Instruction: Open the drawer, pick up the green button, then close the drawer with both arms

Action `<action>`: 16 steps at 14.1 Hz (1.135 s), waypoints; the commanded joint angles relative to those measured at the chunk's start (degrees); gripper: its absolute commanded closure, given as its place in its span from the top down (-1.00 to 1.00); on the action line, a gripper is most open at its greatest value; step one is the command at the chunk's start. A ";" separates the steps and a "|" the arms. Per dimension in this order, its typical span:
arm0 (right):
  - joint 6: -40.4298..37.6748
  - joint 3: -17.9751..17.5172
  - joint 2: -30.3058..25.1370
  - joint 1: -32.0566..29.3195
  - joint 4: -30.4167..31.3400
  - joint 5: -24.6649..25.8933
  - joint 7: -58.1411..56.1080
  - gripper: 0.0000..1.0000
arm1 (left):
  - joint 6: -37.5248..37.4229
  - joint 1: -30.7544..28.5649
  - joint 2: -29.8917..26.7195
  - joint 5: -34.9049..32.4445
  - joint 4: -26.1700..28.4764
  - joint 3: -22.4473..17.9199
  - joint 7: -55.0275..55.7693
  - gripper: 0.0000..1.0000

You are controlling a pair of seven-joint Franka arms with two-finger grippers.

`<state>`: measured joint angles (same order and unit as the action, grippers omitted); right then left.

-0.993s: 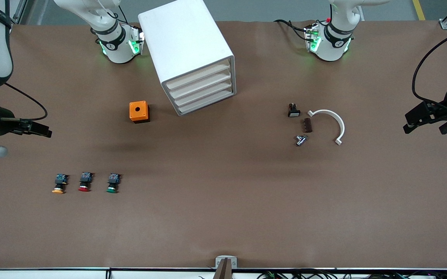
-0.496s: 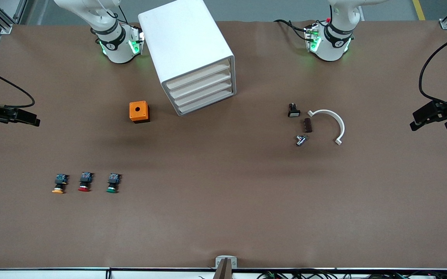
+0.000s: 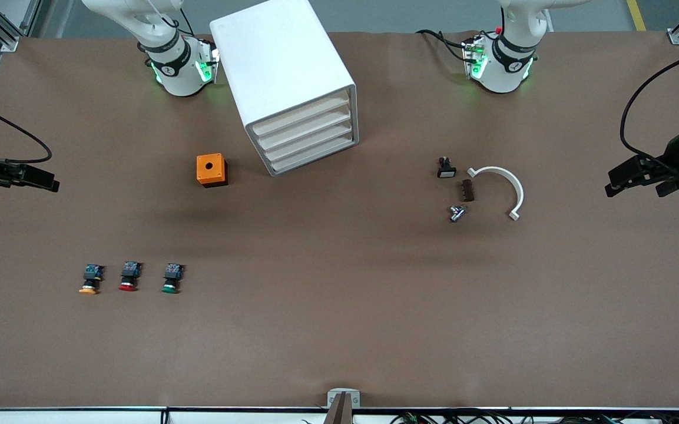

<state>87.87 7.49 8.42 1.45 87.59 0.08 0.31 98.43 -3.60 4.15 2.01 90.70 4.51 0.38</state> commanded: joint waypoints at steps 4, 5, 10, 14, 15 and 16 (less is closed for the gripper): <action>-0.95 -0.54 0.28 -1.71 -3.64 0.28 -0.22 1.00 | 0.80 3.06 -2.56 -0.78 2.90 -3.09 0.06 0.99; -1.04 -0.54 0.37 -1.71 -4.62 0.45 -0.22 1.00 | 0.80 4.29 -2.65 -0.78 2.90 -4.23 0.06 0.99; -6.46 -0.54 0.19 -1.53 -9.52 0.71 -0.04 1.00 | 0.80 4.39 -3.00 -0.78 3.25 -4.77 0.06 0.99; -7.98 -0.46 0.11 -3.02 -10.87 0.01 -0.40 1.00 | 0.62 3.95 -3.88 -0.87 3.78 -4.68 0.06 0.99; -7.89 -0.37 0.11 -3.12 -10.95 -0.25 -0.40 1.00 | 0.54 3.95 -3.88 -0.87 3.69 -4.68 0.06 0.99; -7.89 -0.37 0.11 -3.12 -10.95 -0.25 -0.40 1.00 | 0.54 3.95 -3.88 -0.87 3.52 -4.68 0.06 0.99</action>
<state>80.71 7.81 8.39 -0.43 77.50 0.08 0.29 98.44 -0.03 2.14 2.01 92.49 0.26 0.38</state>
